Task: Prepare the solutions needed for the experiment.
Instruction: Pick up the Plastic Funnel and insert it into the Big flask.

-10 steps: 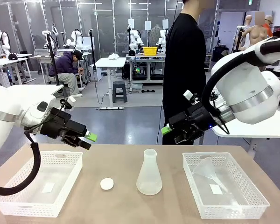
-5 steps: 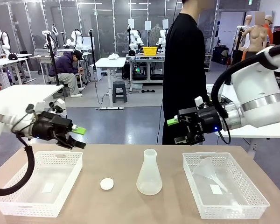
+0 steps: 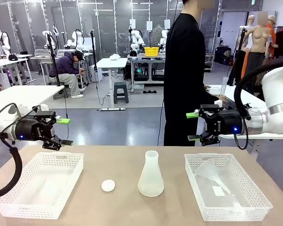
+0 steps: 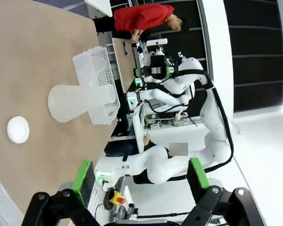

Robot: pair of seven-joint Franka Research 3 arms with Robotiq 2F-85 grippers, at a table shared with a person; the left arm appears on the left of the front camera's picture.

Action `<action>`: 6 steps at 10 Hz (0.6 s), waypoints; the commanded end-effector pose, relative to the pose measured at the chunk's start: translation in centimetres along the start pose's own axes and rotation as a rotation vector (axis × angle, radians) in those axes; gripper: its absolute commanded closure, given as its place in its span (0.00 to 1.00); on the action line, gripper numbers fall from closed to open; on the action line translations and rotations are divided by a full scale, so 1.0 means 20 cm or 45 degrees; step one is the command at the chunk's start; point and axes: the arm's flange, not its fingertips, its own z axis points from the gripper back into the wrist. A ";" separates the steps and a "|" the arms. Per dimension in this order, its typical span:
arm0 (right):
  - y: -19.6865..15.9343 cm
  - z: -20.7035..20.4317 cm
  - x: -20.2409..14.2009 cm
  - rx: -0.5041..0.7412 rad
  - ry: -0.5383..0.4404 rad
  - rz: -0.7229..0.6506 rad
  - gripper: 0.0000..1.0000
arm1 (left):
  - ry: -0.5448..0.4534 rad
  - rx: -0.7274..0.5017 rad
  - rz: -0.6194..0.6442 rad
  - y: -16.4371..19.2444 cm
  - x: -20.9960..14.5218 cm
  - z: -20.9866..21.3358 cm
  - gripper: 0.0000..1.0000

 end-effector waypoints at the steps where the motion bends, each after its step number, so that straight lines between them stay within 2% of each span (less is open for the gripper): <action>1: -0.02 0.04 -0.01 0.065 -0.037 -0.103 0.00 | -0.019 -0.091 0.064 -0.04 -0.01 0.05 0.00; 4: -0.06 0.12 -0.01 0.065 -0.022 -0.165 0.00 | -0.045 -0.081 0.008 -0.05 -0.01 0.12 0.00; 6: -0.06 0.14 0.00 0.042 -0.012 -0.160 0.00 | 0.005 -0.069 0.005 -0.04 0.00 0.14 0.00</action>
